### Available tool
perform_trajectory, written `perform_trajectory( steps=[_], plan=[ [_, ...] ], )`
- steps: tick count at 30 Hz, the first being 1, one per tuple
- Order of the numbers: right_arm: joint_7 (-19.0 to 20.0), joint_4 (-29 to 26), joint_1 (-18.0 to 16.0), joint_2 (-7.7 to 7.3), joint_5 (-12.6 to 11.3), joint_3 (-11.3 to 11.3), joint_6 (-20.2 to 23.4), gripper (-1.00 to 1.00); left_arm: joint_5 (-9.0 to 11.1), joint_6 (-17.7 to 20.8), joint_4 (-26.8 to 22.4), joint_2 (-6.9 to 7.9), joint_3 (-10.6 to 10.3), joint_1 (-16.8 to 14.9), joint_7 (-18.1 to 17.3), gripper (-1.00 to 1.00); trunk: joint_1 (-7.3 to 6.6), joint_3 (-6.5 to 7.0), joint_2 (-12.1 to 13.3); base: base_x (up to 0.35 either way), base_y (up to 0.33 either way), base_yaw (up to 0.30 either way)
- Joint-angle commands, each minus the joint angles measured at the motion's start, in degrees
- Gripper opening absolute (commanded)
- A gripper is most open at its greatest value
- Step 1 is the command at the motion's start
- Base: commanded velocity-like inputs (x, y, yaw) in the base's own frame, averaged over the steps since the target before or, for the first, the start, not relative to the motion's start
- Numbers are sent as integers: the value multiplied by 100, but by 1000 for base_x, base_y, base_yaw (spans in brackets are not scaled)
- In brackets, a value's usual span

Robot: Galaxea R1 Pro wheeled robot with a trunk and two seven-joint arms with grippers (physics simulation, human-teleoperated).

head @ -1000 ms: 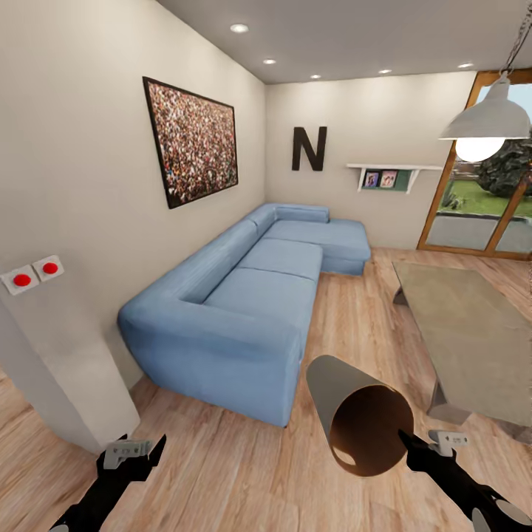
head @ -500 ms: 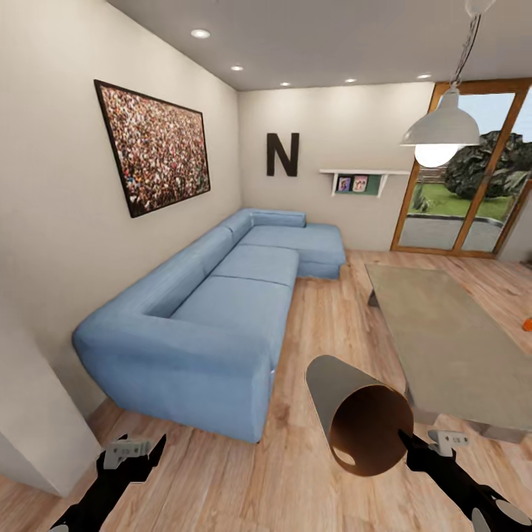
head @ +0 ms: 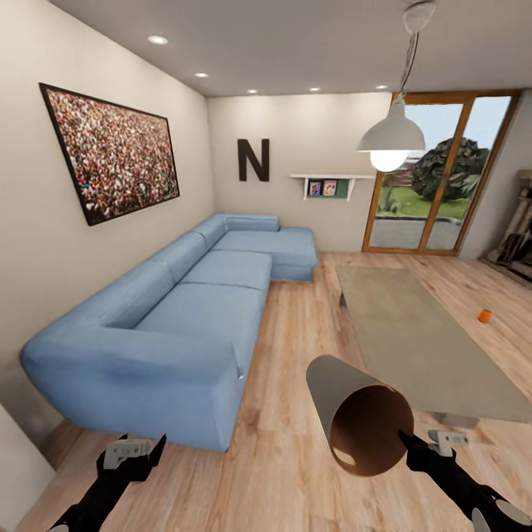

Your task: Put the three can of soda from the living room inside the tash can in the kitchen.

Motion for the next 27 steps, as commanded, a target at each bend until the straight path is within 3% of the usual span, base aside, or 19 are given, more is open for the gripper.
perform_trajectory(
  steps=[1,27],
  plan=[
    [18,-10,-3,0,-62,-3,5,-100,0,0,0,0,0,0,0,100,0,8,-1,0,-289,-179],
    [13,-10,-3,3,-62,-1,5,-100,-4,-9,0,0,0,0,-9,100,0,191,-1,0,-289,-180]
  ],
)
